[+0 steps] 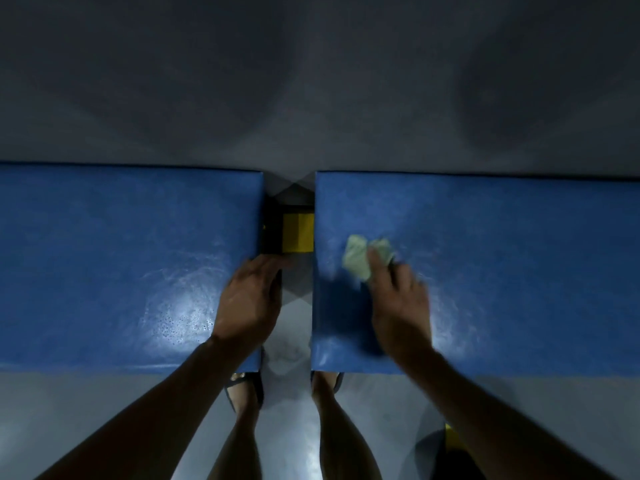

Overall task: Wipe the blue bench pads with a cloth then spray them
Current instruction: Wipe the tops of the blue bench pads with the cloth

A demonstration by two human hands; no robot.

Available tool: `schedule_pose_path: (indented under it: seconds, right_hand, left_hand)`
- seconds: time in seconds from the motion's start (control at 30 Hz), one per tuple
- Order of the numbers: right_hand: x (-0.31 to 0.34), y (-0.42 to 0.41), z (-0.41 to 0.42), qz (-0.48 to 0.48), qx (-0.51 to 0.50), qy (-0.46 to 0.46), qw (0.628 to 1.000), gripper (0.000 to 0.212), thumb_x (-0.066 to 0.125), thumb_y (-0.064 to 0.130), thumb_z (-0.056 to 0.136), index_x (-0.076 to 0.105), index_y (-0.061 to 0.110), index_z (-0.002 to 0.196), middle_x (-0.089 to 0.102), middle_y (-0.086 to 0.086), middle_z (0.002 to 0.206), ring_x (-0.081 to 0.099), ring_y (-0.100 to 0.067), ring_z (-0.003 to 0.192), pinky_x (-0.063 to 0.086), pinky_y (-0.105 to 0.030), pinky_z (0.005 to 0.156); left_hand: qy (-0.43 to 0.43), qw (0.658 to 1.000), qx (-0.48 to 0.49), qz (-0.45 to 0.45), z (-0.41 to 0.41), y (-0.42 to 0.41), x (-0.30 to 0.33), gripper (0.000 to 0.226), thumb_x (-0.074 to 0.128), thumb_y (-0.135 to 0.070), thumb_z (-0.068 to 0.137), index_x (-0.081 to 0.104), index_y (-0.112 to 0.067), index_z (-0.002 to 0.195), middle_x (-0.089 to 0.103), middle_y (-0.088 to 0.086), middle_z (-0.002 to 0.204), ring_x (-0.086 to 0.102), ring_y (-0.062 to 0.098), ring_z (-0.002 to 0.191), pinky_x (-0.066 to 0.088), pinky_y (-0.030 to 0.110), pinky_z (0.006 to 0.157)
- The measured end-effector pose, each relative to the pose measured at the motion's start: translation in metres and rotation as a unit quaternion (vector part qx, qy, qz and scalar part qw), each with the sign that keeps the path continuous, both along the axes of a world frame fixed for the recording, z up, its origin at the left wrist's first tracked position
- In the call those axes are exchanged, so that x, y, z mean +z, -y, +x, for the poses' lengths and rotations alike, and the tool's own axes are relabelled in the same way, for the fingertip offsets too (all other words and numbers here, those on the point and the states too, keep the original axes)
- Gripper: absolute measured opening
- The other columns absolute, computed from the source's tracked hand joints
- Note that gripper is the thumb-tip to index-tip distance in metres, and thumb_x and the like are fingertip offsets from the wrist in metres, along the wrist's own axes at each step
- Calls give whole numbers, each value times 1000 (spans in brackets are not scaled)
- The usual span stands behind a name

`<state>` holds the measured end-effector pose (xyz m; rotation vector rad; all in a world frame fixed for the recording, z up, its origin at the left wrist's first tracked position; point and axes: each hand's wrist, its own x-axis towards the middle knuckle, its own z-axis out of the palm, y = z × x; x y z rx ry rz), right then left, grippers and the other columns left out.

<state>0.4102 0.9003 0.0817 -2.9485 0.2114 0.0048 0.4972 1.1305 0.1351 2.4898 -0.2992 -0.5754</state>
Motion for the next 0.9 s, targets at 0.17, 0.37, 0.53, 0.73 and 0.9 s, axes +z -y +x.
schedule_pose_path:
  seconds: [0.17, 0.37, 0.53, 0.73, 0.9]
  right_hand:
    - [4, -20, -23, 26, 72, -35, 996, 62, 59, 6, 82, 53, 15, 142, 57, -12, 99, 57, -29, 73, 53, -38, 62]
    - [32, -51, 32, 146, -102, -27, 984, 37, 51, 20, 103, 57, 11, 138, 62, -15, 116, 65, -32, 84, 47, -31, 72]
    - [8, -103, 103, 288, -125, -15, 949, 43, 45, 30, 103, 59, 5, 134, 63, -21, 123, 58, -29, 110, 41, -35, 99]
    - [-14, -158, 182, 323, -268, -81, 904, 33, 38, 23, 105, 55, 4, 126, 59, -22, 123, 56, -37, 110, 40, -36, 92]
    - [-20, -186, 185, 325, -301, -51, 895, 36, 37, 27, 105, 57, 3, 121, 59, -18, 114, 56, -35, 105, 40, -32, 83]
  left_hand:
    - [18, 1000, -4, -13, 6, -21, -4, 51, 31, -25, 84, 67, -15, 117, 68, 5, 115, 59, 26, 104, 47, 35, 88]
    - [59, 998, -17, -26, 16, -72, -19, 44, 39, -19, 86, 63, -17, 123, 64, 7, 121, 56, 28, 108, 42, 34, 92]
    - [108, 994, 6, -11, 34, -133, -18, 49, 45, -10, 85, 59, -14, 132, 55, 5, 137, 51, 30, 119, 41, 38, 100]
    - [130, 990, 15, 48, 74, -213, -26, 55, 49, -25, 85, 52, -12, 138, 45, 14, 147, 44, 40, 127, 39, 48, 102]
    - [85, 987, 2, 139, 107, -265, -42, 68, 44, -55, 89, 37, -29, 151, 29, 8, 160, 25, 37, 145, 31, 58, 110]
